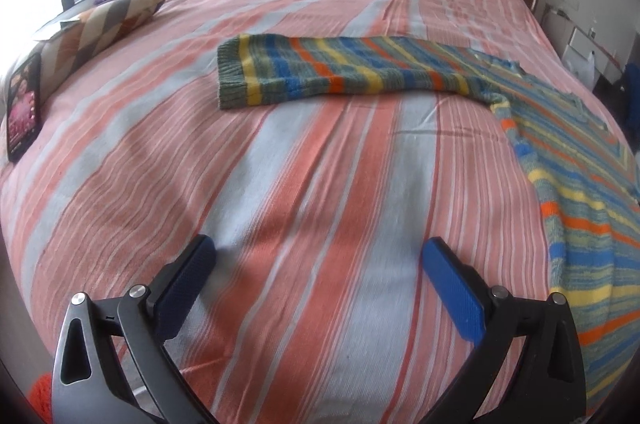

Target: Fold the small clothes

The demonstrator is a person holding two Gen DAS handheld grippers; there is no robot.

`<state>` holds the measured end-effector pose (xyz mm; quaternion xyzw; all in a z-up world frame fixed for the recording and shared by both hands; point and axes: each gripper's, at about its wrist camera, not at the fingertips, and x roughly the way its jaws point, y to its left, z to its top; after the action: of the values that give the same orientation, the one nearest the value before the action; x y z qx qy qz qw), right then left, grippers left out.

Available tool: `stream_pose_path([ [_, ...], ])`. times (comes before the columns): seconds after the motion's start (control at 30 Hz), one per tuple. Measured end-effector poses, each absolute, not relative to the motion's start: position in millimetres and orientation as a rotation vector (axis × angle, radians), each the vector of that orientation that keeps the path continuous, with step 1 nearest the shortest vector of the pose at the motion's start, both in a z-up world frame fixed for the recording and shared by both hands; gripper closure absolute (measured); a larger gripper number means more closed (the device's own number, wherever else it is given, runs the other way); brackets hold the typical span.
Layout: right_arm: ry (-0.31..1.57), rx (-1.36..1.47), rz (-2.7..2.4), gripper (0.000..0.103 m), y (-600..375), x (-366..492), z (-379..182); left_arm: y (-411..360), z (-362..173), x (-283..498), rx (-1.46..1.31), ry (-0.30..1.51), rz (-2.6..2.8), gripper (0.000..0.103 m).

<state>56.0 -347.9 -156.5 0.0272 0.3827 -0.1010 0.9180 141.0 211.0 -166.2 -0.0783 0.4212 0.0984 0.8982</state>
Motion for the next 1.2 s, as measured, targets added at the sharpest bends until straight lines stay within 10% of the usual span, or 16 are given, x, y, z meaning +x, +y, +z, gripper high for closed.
stream_pose_path([
  [1.2, 0.811, 0.033, -0.217, 0.000, -344.4, 60.0, -160.2, 203.0, -168.6, 136.2, -0.103, 0.831, 0.201, 0.000],
])
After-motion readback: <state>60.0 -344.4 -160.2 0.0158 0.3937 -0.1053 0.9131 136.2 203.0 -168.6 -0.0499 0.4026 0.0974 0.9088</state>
